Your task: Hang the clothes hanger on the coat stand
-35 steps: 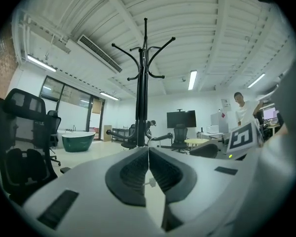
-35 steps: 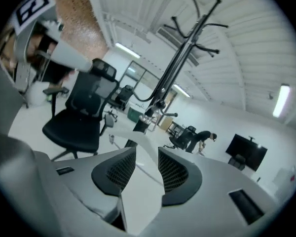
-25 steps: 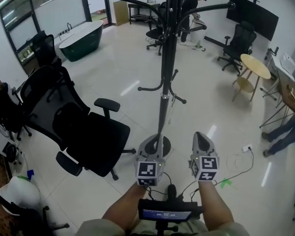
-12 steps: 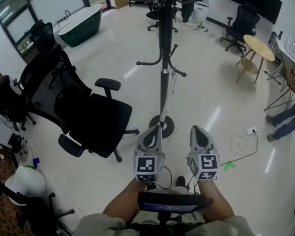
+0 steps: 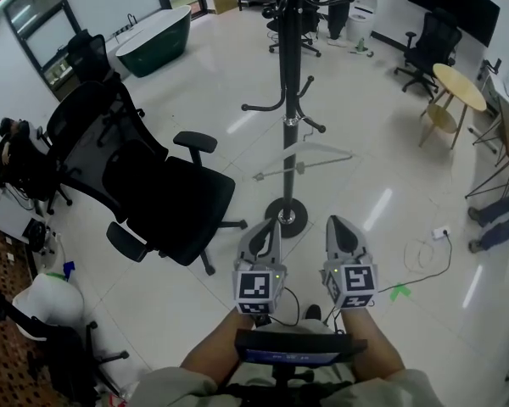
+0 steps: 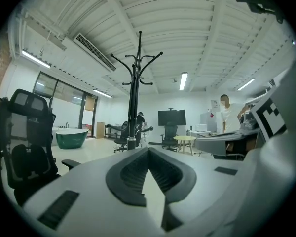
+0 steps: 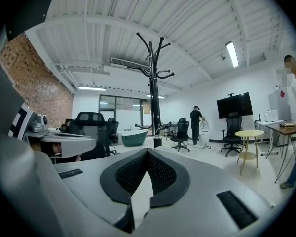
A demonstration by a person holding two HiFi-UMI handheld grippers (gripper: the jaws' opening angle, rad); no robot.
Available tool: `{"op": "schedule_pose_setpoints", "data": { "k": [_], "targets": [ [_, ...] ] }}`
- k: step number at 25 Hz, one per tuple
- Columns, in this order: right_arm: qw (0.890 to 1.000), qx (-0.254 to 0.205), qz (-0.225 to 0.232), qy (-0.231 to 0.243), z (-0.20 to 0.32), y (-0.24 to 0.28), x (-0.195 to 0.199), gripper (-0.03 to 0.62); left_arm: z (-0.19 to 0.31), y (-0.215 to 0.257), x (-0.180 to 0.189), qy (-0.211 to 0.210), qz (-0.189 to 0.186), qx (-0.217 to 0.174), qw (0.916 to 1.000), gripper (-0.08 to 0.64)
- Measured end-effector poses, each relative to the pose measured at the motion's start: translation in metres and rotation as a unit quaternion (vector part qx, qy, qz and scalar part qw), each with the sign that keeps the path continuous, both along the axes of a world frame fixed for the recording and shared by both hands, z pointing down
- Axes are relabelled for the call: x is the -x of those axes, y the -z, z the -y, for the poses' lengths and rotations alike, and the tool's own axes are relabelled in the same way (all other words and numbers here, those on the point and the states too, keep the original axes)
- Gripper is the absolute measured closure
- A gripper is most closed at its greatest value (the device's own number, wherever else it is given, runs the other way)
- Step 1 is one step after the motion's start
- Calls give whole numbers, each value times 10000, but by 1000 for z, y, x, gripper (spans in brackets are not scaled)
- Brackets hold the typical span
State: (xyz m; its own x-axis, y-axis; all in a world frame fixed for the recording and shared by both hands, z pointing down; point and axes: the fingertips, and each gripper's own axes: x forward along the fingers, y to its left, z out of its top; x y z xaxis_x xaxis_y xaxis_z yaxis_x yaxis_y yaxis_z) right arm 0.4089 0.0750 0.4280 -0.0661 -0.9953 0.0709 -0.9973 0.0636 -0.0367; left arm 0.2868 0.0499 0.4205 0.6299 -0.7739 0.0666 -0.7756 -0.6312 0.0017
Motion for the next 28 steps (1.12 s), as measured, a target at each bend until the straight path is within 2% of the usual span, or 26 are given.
{"op": "schedule_pose_setpoints", "data": {
  "k": [6,18,28],
  "targets": [
    [9999,-22,37,128,-4,4,1,592,-7,2,-2,58,-8,-7,10000,546],
    [9999,-49,37,87,-6,-1,-4,592,-7,-2,-5,63,-71,-17,10000,546],
    [9996,65,86,248,2,-5,7,592,0,-4,0,77,-48,12,10000,546]
  ]
}}
